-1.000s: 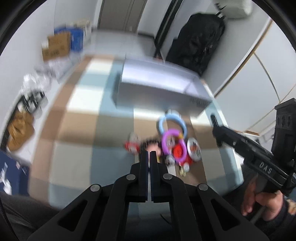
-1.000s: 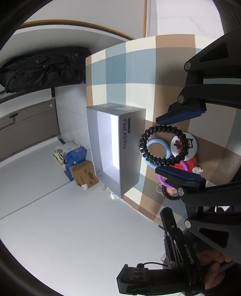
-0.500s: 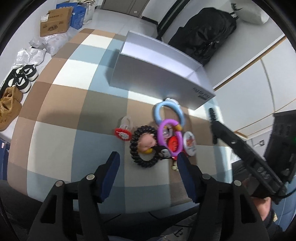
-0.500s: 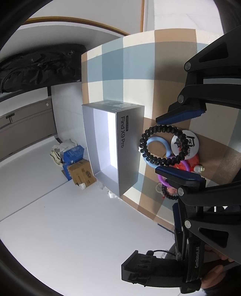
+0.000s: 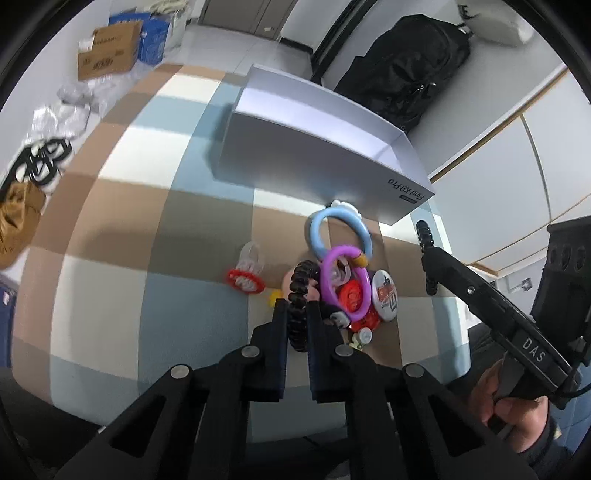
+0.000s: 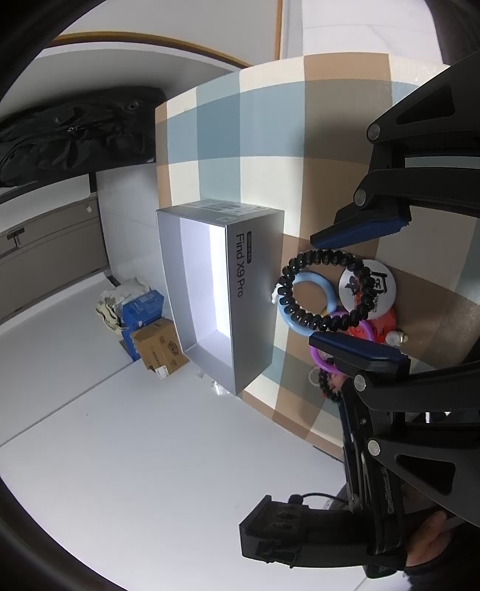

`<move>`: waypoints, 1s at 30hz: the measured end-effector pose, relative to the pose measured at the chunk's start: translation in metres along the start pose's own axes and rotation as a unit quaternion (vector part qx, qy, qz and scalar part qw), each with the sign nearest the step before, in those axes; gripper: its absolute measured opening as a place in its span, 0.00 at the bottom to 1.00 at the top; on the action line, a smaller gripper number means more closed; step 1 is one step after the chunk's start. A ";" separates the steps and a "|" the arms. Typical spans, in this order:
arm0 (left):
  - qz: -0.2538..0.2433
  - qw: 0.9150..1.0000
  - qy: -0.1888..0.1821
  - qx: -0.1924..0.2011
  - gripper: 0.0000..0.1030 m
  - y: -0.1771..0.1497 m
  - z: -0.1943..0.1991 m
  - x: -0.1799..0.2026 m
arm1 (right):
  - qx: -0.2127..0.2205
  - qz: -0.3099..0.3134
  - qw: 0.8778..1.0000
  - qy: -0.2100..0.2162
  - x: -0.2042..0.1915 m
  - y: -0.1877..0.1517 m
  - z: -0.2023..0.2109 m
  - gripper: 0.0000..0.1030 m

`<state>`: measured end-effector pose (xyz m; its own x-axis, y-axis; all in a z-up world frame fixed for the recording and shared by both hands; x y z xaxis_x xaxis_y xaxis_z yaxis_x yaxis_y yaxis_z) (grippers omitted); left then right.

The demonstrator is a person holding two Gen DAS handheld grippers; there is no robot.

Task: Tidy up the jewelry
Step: 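Grasp the second black beaded bracelet with the left gripper while the right holds its bracelet, then lift both bracelets and carry them with both grippers into the silver box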

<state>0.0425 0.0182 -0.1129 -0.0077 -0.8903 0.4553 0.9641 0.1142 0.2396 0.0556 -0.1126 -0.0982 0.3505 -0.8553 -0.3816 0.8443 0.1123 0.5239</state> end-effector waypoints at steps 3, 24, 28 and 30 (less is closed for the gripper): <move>0.012 1.000 -0.006 0.002 0.05 0.001 0.004 -0.005 | -0.001 -0.002 1.000 0.002 0.000 0.000 0.000 0.44; -0.042 0.997 -0.047 0.037 0.05 0.048 0.050 0.029 | 0.032 -0.007 0.999 0.024 -0.007 0.044 0.018 0.44; -0.075 0.996 -0.045 0.029 0.05 0.059 0.051 0.038 | 0.038 -0.001 0.999 0.028 -0.010 0.059 0.021 0.44; -0.112 0.993 -0.019 0.023 0.05 0.058 0.048 0.043 | 0.041 0.004 0.999 0.032 -0.013 0.067 0.023 0.44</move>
Point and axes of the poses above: each gripper's, at about its wrist camera, not at the fingertips, and z roughly against the way its jaws point, x to its right, y to its top, the point moved 6 cm from there along -z, roughly the way its jaws point, and after that the axes turned 8 degrees about -x, right-handed, at the moved point
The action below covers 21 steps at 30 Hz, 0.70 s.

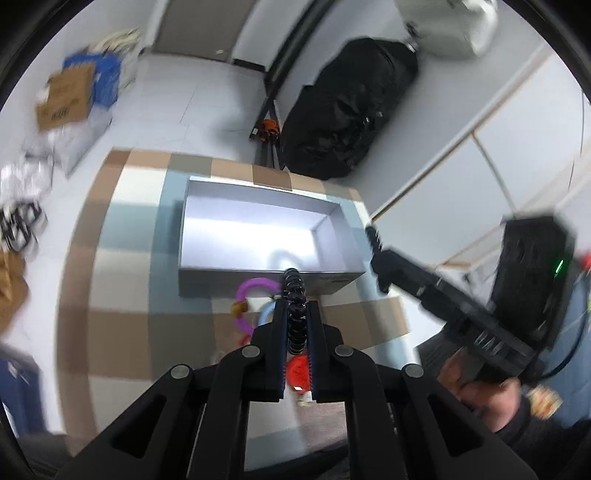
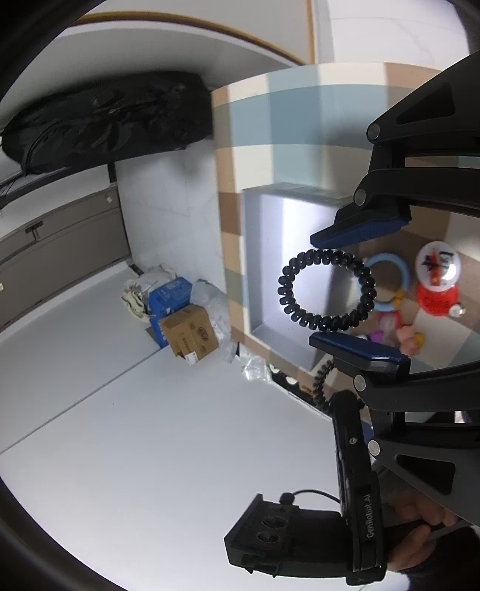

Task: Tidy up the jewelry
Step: 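Lift both bracelets and carry them with both grippers into the silver box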

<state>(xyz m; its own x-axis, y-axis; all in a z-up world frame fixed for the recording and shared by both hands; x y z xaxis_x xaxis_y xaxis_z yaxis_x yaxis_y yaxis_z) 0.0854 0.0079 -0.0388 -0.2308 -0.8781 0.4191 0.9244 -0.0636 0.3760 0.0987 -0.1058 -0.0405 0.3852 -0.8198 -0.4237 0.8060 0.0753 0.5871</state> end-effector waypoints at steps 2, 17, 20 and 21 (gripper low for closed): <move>-0.021 1.000 -0.011 -0.015 0.05 -0.005 -0.004 0.005 | 0.002 0.005 1.000 0.000 -0.001 0.004 0.000 0.44; -0.049 0.999 0.012 0.010 0.05 0.013 0.015 -0.002 | -0.002 0.011 1.000 -0.002 -0.001 0.002 -0.004 0.44; -0.042 0.999 0.012 0.019 0.05 0.029 0.010 -0.005 | -0.001 0.020 1.000 -0.002 -0.003 0.010 -0.005 0.44; -0.040 0.999 0.012 0.020 0.05 0.033 0.007 -0.007 | 0.000 0.025 1.000 -0.004 -0.004 0.014 -0.007 0.44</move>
Point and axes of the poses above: each gripper's, at about its wrist camera, not at the fingertips, and z roughly against the way its jaws point, x to its right, y to its top, the point moved 6 cm from there along -z, roughly the way its jaws point, and after that the axes turned 8 degrees about -x, right-handed, at the moved point
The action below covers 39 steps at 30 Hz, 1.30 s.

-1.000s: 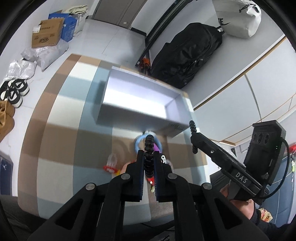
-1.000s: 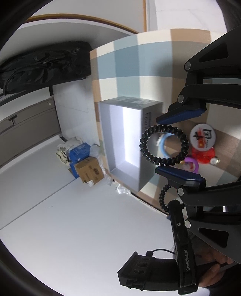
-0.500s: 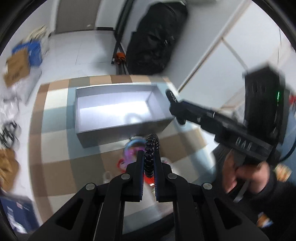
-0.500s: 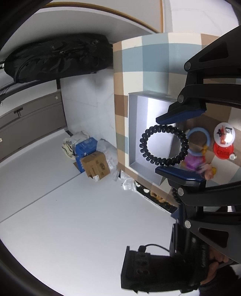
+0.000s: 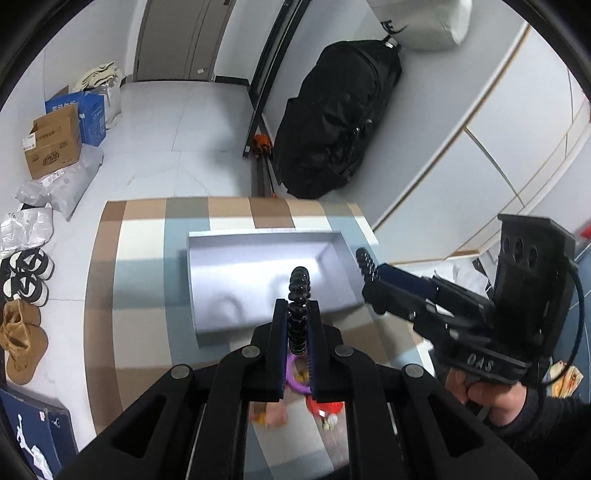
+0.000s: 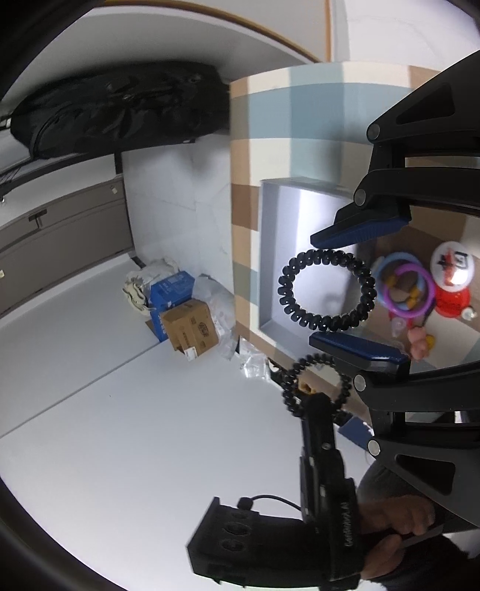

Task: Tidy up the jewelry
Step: 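Lift both bracelets and carry them with both grippers into the silver box, then open both grippers to drop the bracelets inside the box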

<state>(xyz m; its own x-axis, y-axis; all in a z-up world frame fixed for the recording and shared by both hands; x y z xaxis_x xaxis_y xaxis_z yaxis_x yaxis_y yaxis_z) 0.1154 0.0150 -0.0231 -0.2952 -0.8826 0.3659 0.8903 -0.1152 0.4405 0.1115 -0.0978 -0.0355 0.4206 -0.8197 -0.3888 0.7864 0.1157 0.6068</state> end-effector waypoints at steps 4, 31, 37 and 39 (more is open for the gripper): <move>0.025 1.000 -0.002 -0.004 0.05 0.016 -0.021 -0.018 | -0.008 0.008 1.000 -0.003 0.002 0.011 -0.013 0.44; 0.048 0.999 0.003 -0.001 0.62 0.030 -0.050 -0.029 | -0.002 -0.010 1.000 0.008 0.034 0.030 -0.042 0.83; 0.037 0.999 0.030 0.026 0.62 0.023 -0.038 -0.026 | 0.005 -0.026 1.000 -0.003 0.038 0.027 -0.034 0.95; 0.040 0.998 0.041 0.035 0.62 0.019 -0.032 -0.029 | 0.015 -0.024 0.999 -0.016 0.038 0.026 -0.028 1.00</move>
Point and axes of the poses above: each gripper's, at about its wrist camera, not at the fingertips, and z roughly against the way its jaws point, x to its right, y to its top, the point moved 6 cm from there along -z, roughly the way its jaws point, and after that the axes turned 8 degrees about -x, right-handed, at the moved point
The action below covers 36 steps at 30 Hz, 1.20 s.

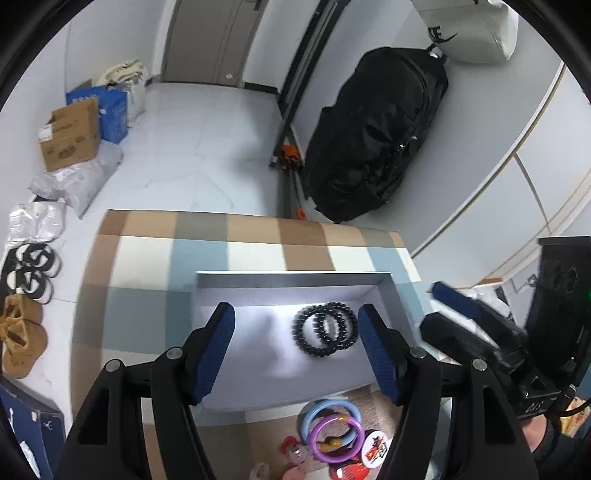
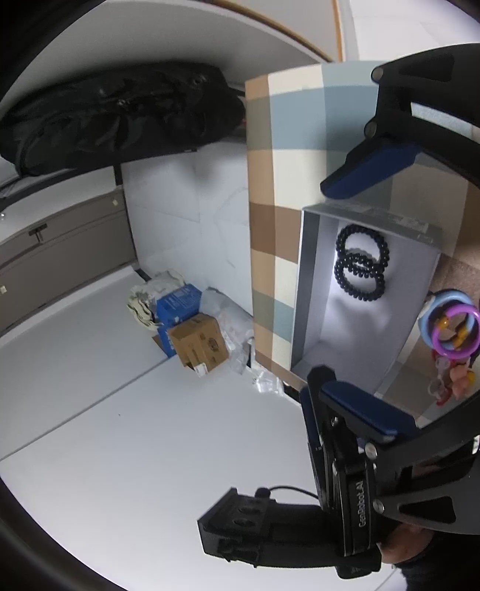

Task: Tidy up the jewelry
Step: 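Open both grippers to drop the bracelets inside the box, then move the left gripper to the clear pacifier and close on it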

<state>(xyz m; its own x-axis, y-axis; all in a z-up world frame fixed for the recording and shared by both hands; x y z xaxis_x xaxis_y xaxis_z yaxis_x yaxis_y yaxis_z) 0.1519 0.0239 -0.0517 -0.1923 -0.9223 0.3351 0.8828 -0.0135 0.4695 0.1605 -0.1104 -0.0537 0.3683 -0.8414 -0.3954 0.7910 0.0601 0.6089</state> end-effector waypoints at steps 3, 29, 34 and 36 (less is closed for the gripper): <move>0.013 1.000 0.011 0.014 0.62 -0.008 0.009 -0.009 | 0.013 0.010 0.999 -0.028 -0.001 -0.002 0.009 1.00; 0.013 0.998 0.047 -0.045 0.75 -0.083 0.008 -0.043 | -0.011 0.049 0.998 -0.040 -0.038 -0.061 0.031 1.00; -0.003 0.996 0.047 -0.079 0.72 -0.096 0.001 -0.038 | -0.013 0.049 0.998 -0.041 -0.041 -0.065 0.032 1.00; -0.007 0.995 0.044 -0.090 0.67 -0.098 -0.003 -0.038 | -0.017 0.044 0.998 -0.042 -0.042 -0.066 0.031 1.00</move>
<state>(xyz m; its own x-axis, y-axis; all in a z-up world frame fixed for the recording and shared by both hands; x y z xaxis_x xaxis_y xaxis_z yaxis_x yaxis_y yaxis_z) 0.0734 0.0590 -0.1126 -0.1744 -0.9515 0.2533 0.9445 -0.0888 0.3164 0.0774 -0.0962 -0.0563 0.3963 -0.8739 -0.2815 0.7741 0.1532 0.6142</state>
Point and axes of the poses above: each gripper's, at about its wrist camera, not at the fingertips, and z roughly against the way its jaws point, x to its right, y to its top, the point moved 6 cm from there along -z, roughly the way its jaws point, and after that the axes turned 8 degrees about -x, right-handed, at the moved point
